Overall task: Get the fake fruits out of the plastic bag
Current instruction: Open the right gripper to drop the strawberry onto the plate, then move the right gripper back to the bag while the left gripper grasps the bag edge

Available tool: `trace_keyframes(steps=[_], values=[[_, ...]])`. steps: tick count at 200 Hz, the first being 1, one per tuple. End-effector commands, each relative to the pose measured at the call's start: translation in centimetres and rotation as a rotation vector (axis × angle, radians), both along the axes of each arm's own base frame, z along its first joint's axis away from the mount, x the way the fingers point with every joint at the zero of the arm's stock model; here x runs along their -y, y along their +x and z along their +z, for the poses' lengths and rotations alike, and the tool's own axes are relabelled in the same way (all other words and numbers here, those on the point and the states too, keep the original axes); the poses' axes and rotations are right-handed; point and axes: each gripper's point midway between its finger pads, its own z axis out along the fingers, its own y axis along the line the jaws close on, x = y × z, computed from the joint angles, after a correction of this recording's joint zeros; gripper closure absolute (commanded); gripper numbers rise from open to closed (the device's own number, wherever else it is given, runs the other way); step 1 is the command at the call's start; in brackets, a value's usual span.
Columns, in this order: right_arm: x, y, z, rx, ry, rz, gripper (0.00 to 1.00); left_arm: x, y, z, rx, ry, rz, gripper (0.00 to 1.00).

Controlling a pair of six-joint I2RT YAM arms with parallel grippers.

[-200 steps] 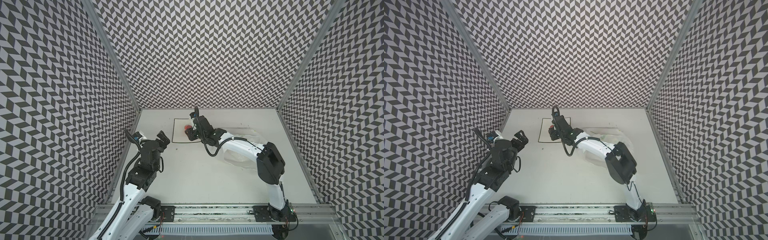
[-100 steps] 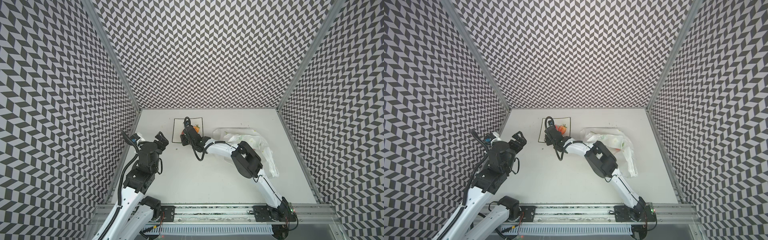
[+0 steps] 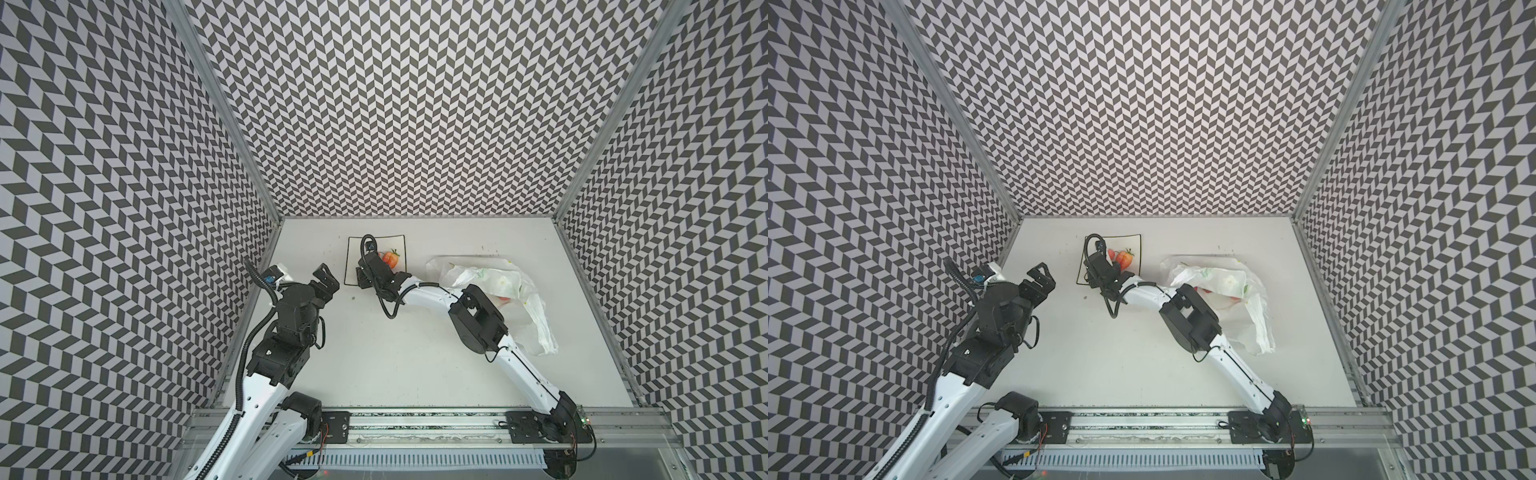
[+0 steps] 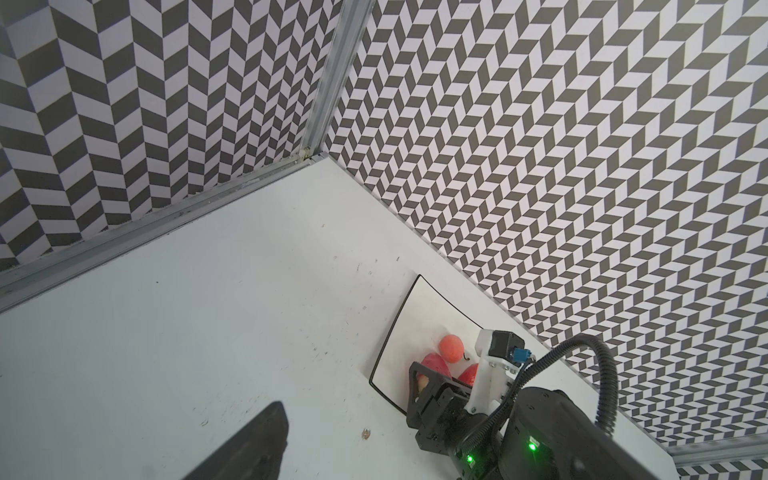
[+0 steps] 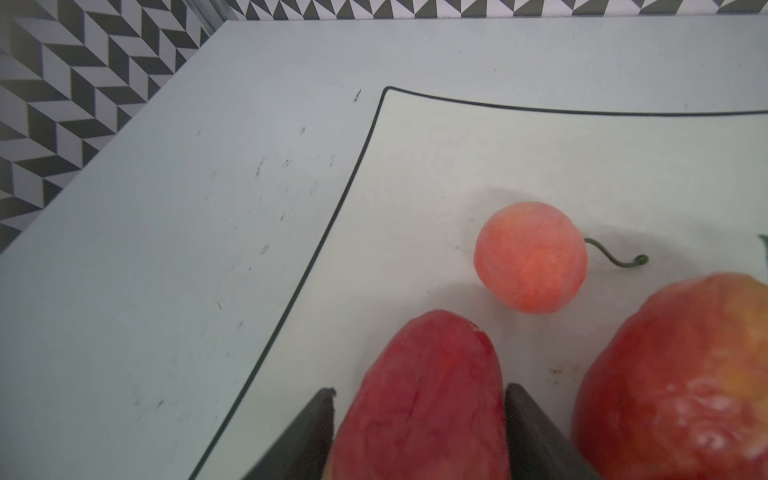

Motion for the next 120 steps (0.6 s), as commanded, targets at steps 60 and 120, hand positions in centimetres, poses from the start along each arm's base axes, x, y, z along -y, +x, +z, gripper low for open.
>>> trace_keyframes(steps=[60, 120], values=[[-1.8, -3.5, 15.5, 0.131, 0.234, 0.108, 0.09, -0.1, 0.3, 2.3, 0.06, 0.024, -0.001, 0.0], [3.6, -9.5, 25.8, 0.167, 0.328, 0.181, 0.12, 1.5, 0.7, 4.0, 0.129, 0.056, -0.105, 0.0]])
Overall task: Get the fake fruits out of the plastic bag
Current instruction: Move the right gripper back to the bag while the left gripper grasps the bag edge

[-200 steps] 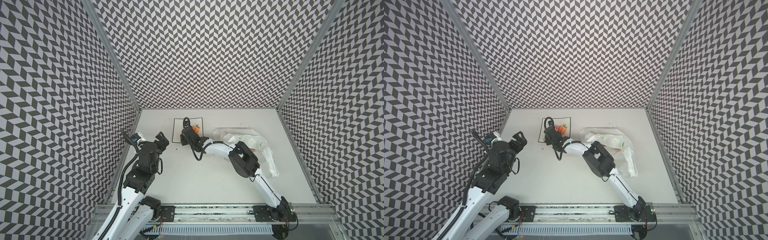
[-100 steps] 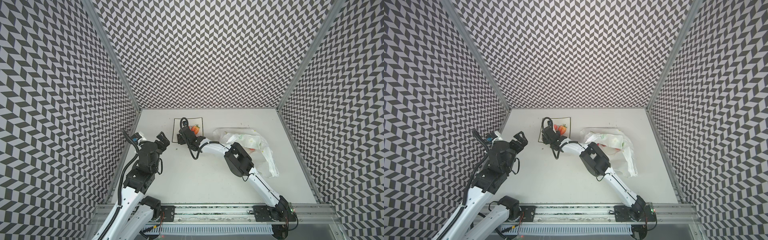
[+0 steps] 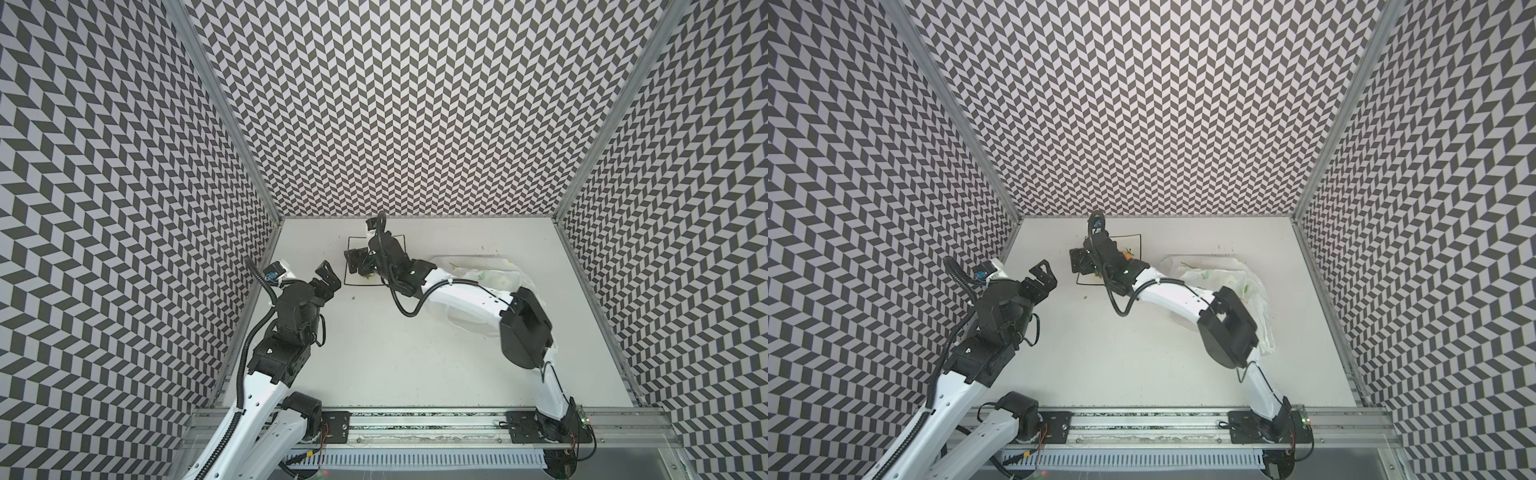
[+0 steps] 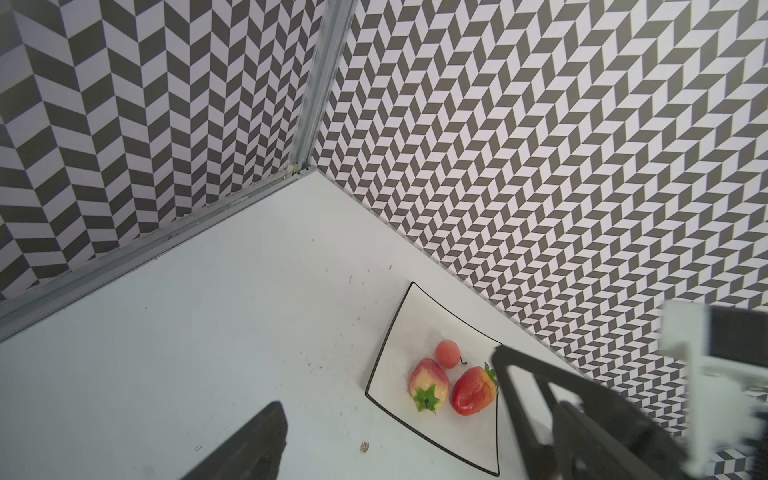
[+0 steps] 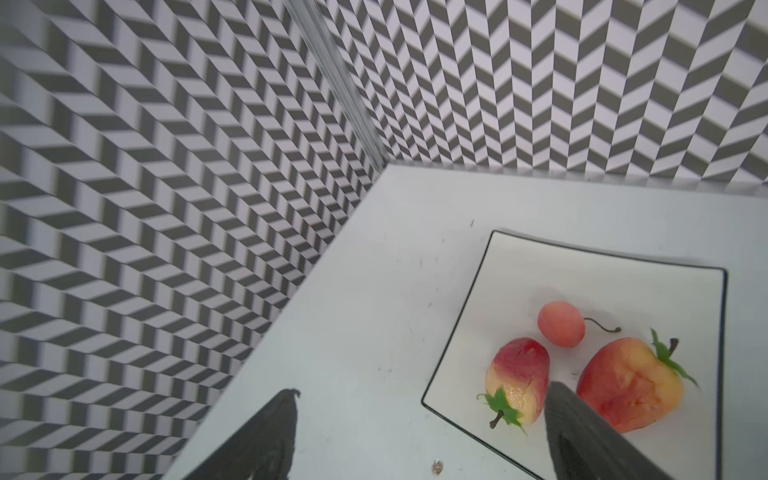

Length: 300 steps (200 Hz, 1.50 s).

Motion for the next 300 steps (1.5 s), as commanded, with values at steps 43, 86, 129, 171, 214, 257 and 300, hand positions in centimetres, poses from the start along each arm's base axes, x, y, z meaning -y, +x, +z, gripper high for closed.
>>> trace_keyframes(steps=[43, 86, 129, 171, 214, 257, 300], values=[[10.8, -7.8, 6.6, 0.011, -0.044, -0.014, 0.26, 7.3, 0.9, 4.7, 0.19, 0.066, -0.423, 0.04], [21.3, -12.6, 4.0, -0.124, -0.163, -0.184, 0.35, 16.6, -1.0, 5.4, 0.293, 0.158, -0.766, 0.03], [28.9, -16.7, -1.1, -0.312, -0.126, -0.383, 0.39, 25.6, -4.3, 4.5, 0.279, 0.255, -1.067, 0.0], [32.9, -19.3, -5.9, -0.454, -0.074, -0.52, 0.45, 30.8, -5.2, 1.4, 0.138, 0.306, -1.227, 0.0], [33.6, -18.9, -7.9, -0.48, -0.057, -0.562, 0.46, 33.9, -2.7, -1.1, 0.028, 0.348, -1.24, 0.0], [33.1, -17.2, -9.0, -0.481, 0.021, -0.552, 0.5, 36.3, -0.7, -2.9, -0.042, 0.37, -1.251, 0.13], [31.6, -14.6, -6.6, -0.207, -0.107, -0.358, 0.51, 37.1, 0.2, -3.1, -0.046, 0.367, -1.243, 0.67]])
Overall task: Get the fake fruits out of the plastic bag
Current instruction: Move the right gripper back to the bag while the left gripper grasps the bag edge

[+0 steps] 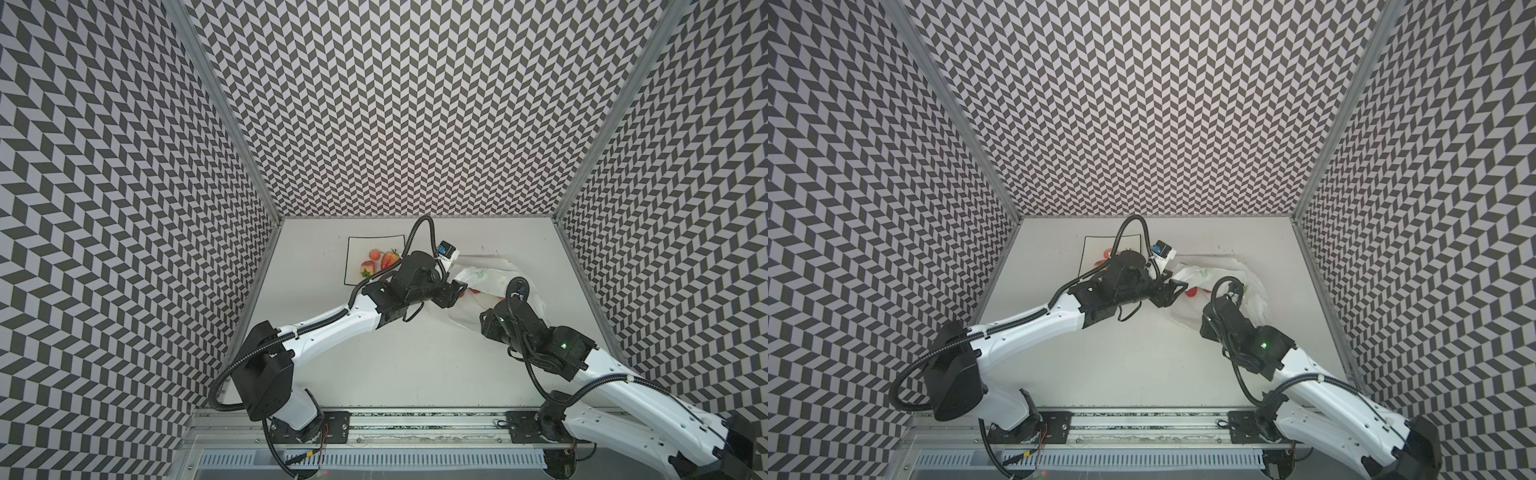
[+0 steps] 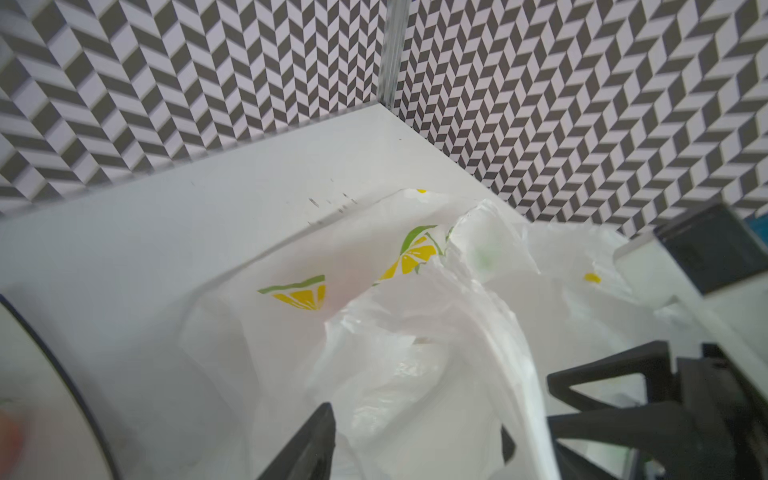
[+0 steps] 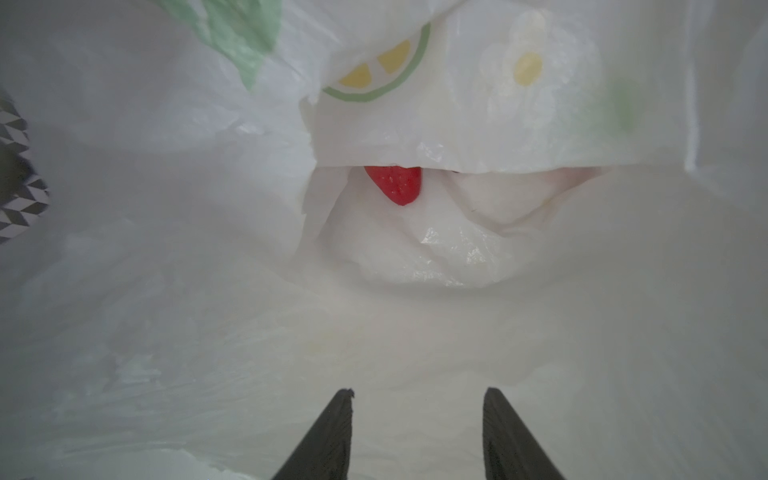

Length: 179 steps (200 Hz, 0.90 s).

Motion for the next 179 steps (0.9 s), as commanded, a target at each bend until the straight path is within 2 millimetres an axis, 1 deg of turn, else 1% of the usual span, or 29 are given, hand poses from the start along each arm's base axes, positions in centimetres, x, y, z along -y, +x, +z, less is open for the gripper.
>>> trace_keyframes(steps=[1, 23, 36, 62, 73, 83, 98, 120, 131, 165, 179], values=[[-1.9, 2.2, 3.6, 0.225, -0.052, 0.167, 0.51, 0.3, 0.1, 1.3, 0.02, -0.019, -0.003, 0.68], [-2.0, 3.3, 4.4, 0.357, -0.267, 0.325, 0.54, -0.1, 0.5, 2.0, 0.044, -0.033, 0.022, 0.91], [-2.2, 4.0, 5.1, 0.425, -0.341, 0.387, 0.55, -0.4, 0.6, 2.4, 0.059, -0.039, 0.039, 1.0], [-2.8, 5.1, 5.3, 0.489, -0.506, 0.505, 0.56, -1.4, 0.7, 3.7, 0.102, -0.079, 0.079, 1.0], [-3.2, 5.4, 4.8, 0.497, -0.595, 0.577, 0.58, -1.8, 0.7, 4.1, 0.117, -0.1, 0.093, 1.0], [-3.1, 5.7, 4.1, 0.501, -0.684, 0.626, 0.6, -2.0, 0.6, 4.5, 0.129, -0.12, 0.1, 1.0], [-2.6, 6.4, 2.6, 0.498, -0.826, 0.671, 0.62, -2.3, 0.4, 4.9, 0.139, -0.142, 0.106, 1.0], [-2.1, 6.7, 0.1, 0.503, -0.976, 0.747, 0.65, -2.7, 0.3, 5.3, 0.153, -0.157, 0.113, 1.0], [-1.7, 7.1, -0.9, 0.5, -1.038, 0.757, 0.66, -2.9, 0.2, 5.5, 0.163, -0.162, 0.116, 1.0], [0.0, 8.6, -4.2, 0.395, -1.107, 0.74, 0.68, -4.1, -0.4, 6.1, 0.207, -0.173, 0.122, 1.0], [0.3, 9.0, -5.5, 0.34, -1.11, 0.725, 0.68, -4.7, -0.9, 6.4, 0.229, -0.184, 0.121, 1.0]])
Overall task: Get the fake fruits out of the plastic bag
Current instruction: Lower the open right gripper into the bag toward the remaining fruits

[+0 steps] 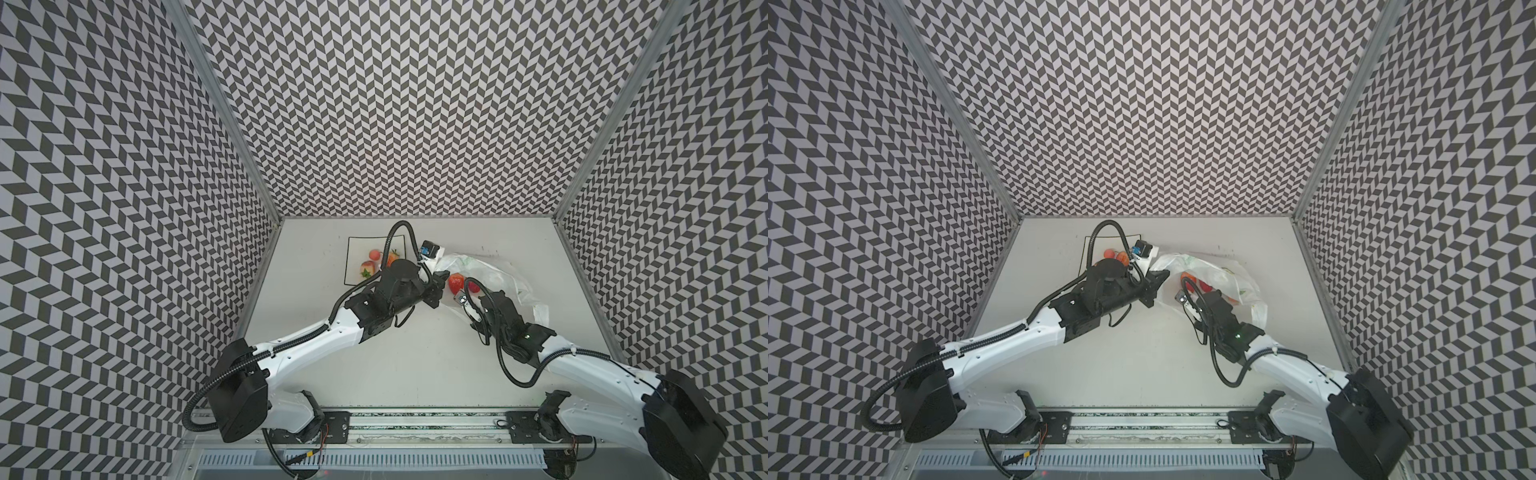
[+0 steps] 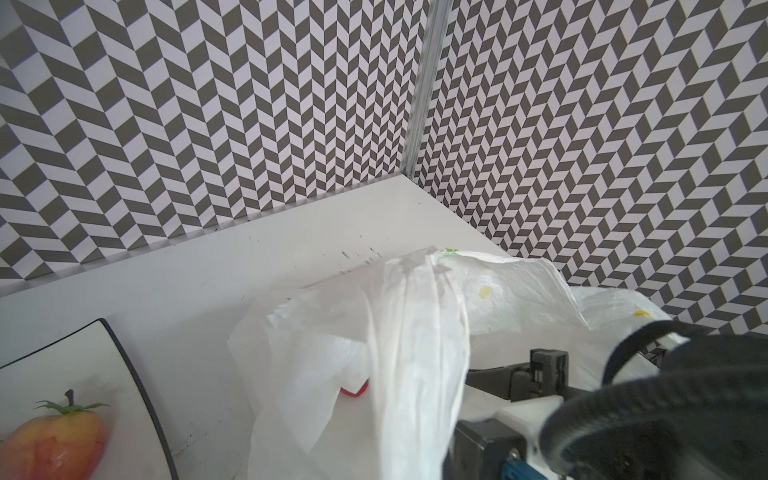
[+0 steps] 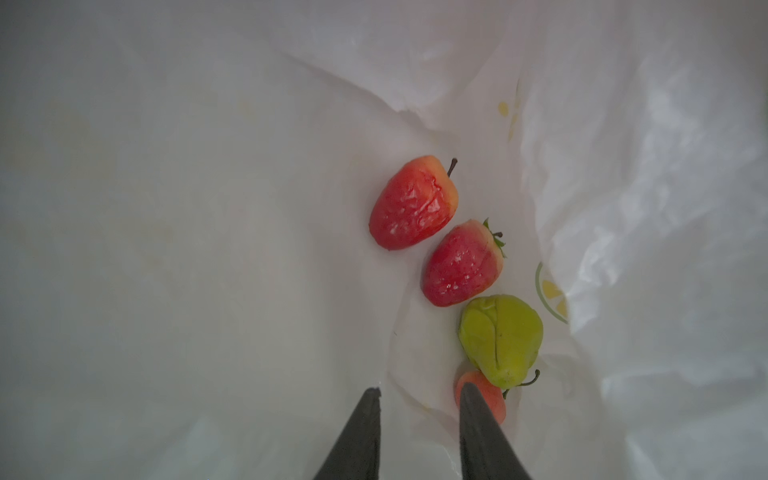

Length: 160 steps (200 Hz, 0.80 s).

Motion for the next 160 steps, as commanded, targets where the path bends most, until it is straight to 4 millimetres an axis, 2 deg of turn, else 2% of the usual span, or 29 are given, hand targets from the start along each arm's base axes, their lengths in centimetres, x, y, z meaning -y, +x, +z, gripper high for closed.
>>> trace_keyframes(steps=[1, 31, 48, 66, 100, 134, 160], values=[[0.4, 1.9, 0.3, 0.063, -0.033, -0.042, 0.68, -1.1, -0.5, 2.4, 0.085, -0.053, 0.014, 1.0], [0.4, 2.8, -0.8, 0.006, 0.022, -0.147, 0.66, -1.9, -1.7, 2.0, 0.108, -0.057, -0.014, 1.0], [-0.2, 3.2, -0.6, -0.036, 0.112, -0.21, 0.63, -2.1, -2.6, 0.6, 0.099, -0.041, -0.042, 1.0], [-1.0, 3.3, -0.1, -0.095, 0.262, -0.287, 0.56, -2.2, -3.5, -0.6, 0.092, -0.036, -0.066, 1.0], [-2.8, 3.3, 0.0, -0.206, 0.515, -0.404, 0.47, -1.9, -5.1, -1.4, 0.114, -0.061, -0.112, 1.0], [-4.9, 3.7, -0.5, -0.302, 0.773, -0.526, 0.44, -1.7, -5.6, -1.5, 0.116, -0.081, -0.126, 1.0], [-6.6, 5.0, 0.6, -0.317, 0.99, -0.574, 0.43, -1.7, -5.8, -1.9, 0.11, -0.079, -0.132, 1.0]])
